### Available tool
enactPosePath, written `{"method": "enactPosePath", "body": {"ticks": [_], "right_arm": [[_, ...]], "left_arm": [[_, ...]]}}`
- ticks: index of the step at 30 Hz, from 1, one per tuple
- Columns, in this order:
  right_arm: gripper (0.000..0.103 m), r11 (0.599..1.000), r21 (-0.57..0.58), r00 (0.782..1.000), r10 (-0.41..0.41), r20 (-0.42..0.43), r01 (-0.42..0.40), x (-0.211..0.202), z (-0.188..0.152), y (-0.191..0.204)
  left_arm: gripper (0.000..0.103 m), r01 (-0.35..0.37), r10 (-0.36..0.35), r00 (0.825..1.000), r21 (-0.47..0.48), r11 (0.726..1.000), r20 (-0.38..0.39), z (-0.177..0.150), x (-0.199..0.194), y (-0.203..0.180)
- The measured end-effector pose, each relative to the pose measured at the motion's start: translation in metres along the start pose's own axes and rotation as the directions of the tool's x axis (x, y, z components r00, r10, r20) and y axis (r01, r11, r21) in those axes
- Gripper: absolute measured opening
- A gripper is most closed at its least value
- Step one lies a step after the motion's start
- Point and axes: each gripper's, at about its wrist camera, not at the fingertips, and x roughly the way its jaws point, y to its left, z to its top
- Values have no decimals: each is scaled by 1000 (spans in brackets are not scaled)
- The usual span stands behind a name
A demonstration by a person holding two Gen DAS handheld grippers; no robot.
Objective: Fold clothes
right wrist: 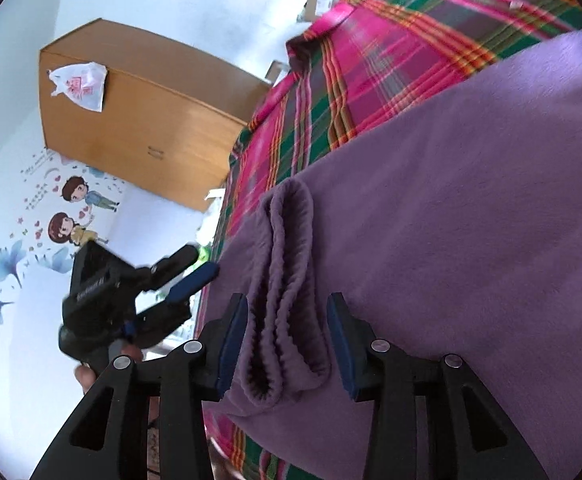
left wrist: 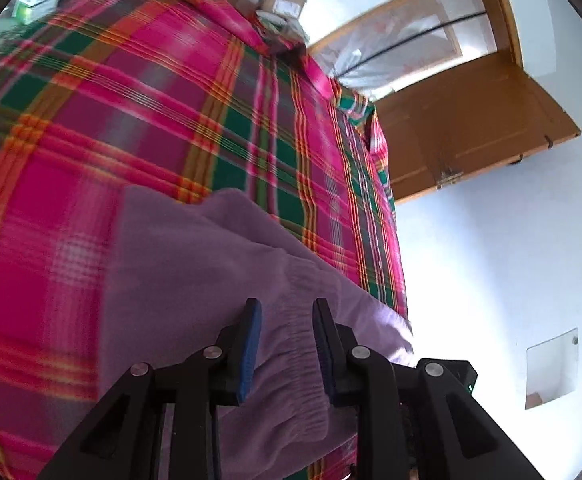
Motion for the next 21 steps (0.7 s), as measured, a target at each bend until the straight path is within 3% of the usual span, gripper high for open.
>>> {"method": "enactPosePath", "body": {"ticks": [5,6,8,10,15,21], "right_arm": [[43,1000,-18,997,0,-71,-2,10,6,8],[44,1000,-26,995,-4,-96,2,15,9,10],[56,999,-48,989,-17,-145,10,25,15,14],[58,995,-93,984,-41,-171,25,28,19,21],[59,984,-165,969,-104,-222,68,40,21,32],[59,953,-274,960,-188,-205,128,49,17,41]], "left_arm": [[27,-75,72,993,34,997,93,-13,-32,13],[28,-82,78,993,34,996,91,-15,-33,17],[28,-94,90,992,33,995,85,-19,-34,23],[28,-102,100,992,27,994,76,-23,-34,31],[28,-87,88,994,-16,996,69,-28,-42,51],[28,-102,102,992,-1,995,71,-28,-40,50]]}}
